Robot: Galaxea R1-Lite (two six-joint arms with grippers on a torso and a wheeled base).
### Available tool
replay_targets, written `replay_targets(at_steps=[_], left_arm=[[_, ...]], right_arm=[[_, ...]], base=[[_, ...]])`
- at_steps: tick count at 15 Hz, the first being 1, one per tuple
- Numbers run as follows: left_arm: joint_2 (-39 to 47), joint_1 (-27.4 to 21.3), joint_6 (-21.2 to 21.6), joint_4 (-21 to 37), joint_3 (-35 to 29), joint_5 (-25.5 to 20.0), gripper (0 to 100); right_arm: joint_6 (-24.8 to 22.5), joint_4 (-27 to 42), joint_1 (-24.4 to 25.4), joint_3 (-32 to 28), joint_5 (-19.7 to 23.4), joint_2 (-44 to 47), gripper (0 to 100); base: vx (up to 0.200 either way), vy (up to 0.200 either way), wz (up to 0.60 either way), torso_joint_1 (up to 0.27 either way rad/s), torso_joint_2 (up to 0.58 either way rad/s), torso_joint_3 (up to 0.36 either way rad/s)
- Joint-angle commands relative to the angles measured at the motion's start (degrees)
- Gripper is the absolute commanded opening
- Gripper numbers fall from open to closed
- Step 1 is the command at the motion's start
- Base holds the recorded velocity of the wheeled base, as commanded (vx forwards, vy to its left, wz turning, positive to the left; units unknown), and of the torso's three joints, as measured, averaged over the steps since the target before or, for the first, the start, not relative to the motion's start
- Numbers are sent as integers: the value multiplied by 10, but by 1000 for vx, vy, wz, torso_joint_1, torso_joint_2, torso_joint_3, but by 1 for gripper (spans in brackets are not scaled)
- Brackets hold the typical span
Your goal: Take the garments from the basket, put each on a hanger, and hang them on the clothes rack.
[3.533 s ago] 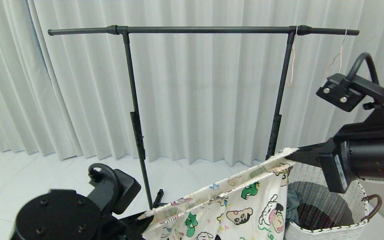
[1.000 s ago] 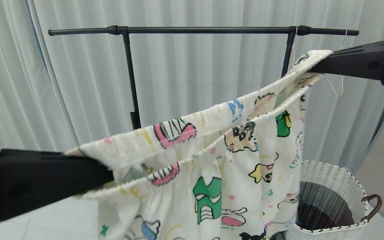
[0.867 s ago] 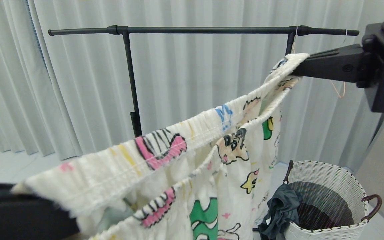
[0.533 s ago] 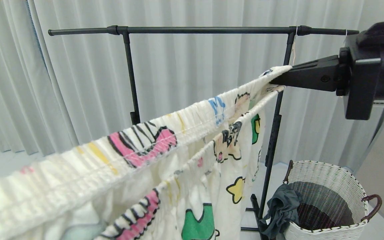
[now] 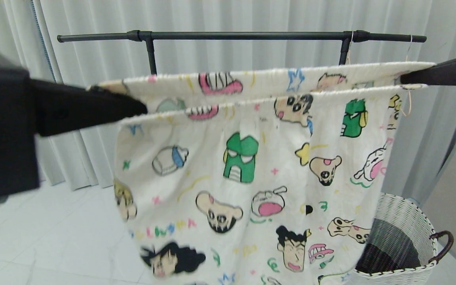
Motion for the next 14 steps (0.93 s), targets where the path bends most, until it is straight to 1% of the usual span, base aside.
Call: replay_targets(at_steps=[1,2,4,5,7,8,9,11,14], left_arm=[[44,36,11,-44,7,19,0],[44,29,10,-49,22,24,0],[42,9,9,-58,55,24,0],[44,3,11,-76,62,25,0],[52,3,17,-103,49,26,0],[59,2,21,-109,16,25,0],[64,3,21,-109,4,26,0],[65,3,19,-109,9,27,0],[64,3,19,-109,27,46,0]], right_arm=[[6,15,-5,-8,1,-26,0],[15,17,-4,10,1,-36,0],[18,14,-4,70,0,-68,0],[18,9,-4,90,0,-80,0],[18,-3,-4,87,-1,-81,0],[19,-13,-6,65,-2,-72,0],[19,-13,-7,60,-2,-69,0],[18,-14,-6,66,-2,-67,0],[16,-14,-6,69,-2,-69,0]], base=[[0,0,0,0,0,0],[0,0,0,0,0,0],[0,0,0,0,0,0],[0,0,0,0,0,0],[0,0,0,0,0,0],[0,0,0,0,0,0],[0,0,0,0,0,0],[0,0,0,0,0,0],[0,0,0,0,0,0]])
